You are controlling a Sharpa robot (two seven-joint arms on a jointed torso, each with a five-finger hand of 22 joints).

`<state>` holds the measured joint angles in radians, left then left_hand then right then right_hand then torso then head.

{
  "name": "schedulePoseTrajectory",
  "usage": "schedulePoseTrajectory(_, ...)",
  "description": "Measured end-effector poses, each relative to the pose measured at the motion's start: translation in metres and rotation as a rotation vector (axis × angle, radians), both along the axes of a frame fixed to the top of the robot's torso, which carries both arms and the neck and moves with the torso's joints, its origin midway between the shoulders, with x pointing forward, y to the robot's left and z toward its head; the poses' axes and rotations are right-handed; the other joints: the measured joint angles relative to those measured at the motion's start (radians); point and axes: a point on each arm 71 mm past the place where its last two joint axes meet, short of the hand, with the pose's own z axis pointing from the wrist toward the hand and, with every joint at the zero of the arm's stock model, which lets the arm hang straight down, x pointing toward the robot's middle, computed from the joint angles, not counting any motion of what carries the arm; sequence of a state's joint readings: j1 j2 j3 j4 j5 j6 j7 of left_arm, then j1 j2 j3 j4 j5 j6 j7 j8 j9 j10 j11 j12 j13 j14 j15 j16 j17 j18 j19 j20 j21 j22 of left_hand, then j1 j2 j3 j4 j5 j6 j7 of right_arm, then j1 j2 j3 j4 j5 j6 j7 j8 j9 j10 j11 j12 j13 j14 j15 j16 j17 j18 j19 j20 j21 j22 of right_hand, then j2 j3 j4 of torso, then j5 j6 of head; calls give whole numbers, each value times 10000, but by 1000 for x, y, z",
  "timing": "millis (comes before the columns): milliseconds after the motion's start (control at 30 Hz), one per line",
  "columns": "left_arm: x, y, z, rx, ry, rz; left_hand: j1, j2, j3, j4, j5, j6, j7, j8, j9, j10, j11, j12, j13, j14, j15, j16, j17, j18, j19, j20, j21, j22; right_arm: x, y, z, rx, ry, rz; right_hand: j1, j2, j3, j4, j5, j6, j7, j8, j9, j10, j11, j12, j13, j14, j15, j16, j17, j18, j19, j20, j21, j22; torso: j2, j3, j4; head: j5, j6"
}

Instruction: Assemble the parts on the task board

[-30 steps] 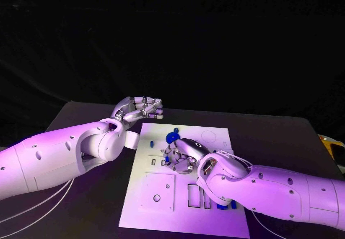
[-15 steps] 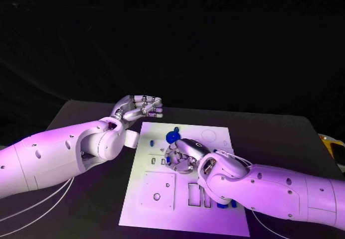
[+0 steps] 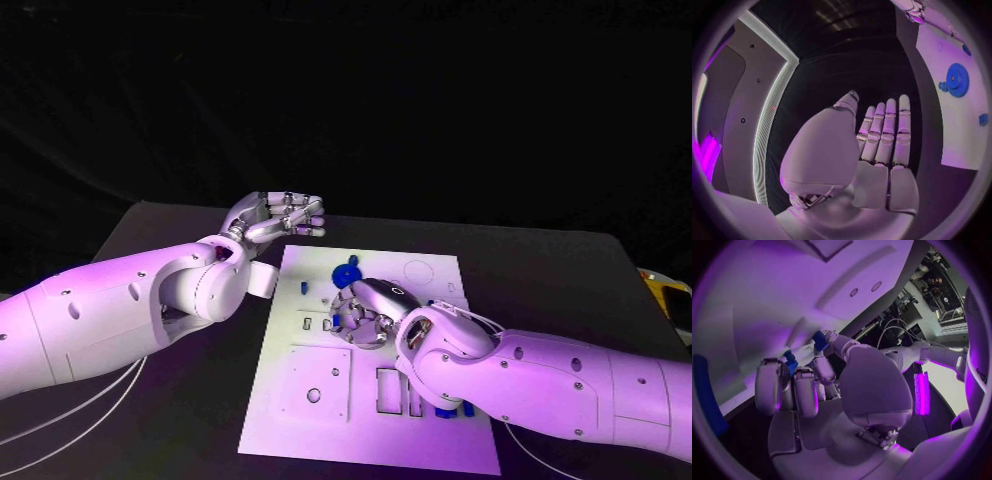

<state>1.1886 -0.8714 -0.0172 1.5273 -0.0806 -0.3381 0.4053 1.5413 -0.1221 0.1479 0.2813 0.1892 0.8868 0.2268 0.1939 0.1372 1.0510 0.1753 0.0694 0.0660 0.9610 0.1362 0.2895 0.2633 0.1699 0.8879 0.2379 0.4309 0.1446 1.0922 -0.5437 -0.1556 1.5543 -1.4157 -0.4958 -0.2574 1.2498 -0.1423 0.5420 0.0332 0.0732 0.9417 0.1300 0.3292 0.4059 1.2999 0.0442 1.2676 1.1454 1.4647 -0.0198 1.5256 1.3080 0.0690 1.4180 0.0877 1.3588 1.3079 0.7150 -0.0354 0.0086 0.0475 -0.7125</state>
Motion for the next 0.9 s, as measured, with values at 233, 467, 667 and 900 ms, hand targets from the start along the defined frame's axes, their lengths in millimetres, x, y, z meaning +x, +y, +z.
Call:
schedulePoseTrajectory(233,0,0,0,2,9,-3,0,0,0,0,0,0,0,0,0,0,0,0,0,0,0,0,-1,0,0,0,0,-1,1,0,0,-25,-31,-9,-99,-99,-27,27,0,-48,-26,0,-34,-66,6,-76,-102,0,0,0,-1,0,0,0,-74,-1,0,-2,6,-39,-11)
schedulePoseTrajectory(467,0,1,0,9,17,6,0,0,0,0,-6,0,0,0,0,0,0,0,0,-3,3,0,0,0,-4,-4,8,1,0,0,-1,-45,-46,15,-158,-158,-55,55,1,-156,38,-30,-58,-108,36,-126,-126,0,0,0,-2,0,0,0,-74,-1,0,0,14,-53,-18)
schedulePoseTrajectory(667,0,1,0,12,23,8,0,0,0,0,-35,0,0,0,0,0,0,0,0,-35,35,0,15,1,-37,-37,38,11,-1,0,-3,-79,-18,33,-199,-199,-83,83,1,-205,58,-48,-82,-144,72,-126,-147,0,0,0,-2,0,0,0,-114,-2,0,0,15,-54,-22)
schedulePoseTrajectory(900,0,1,0,15,31,9,0,0,0,0,-35,0,0,0,0,0,0,0,0,-35,35,0,14,1,-37,-37,38,11,-2,0,-4,-139,20,28,-275,-275,-152,95,96,-347,130,-105,-107,-216,143,-208,-215,0,0,0,-3,1,-39,39,-151,-3,-2,3,14,-58,-30)
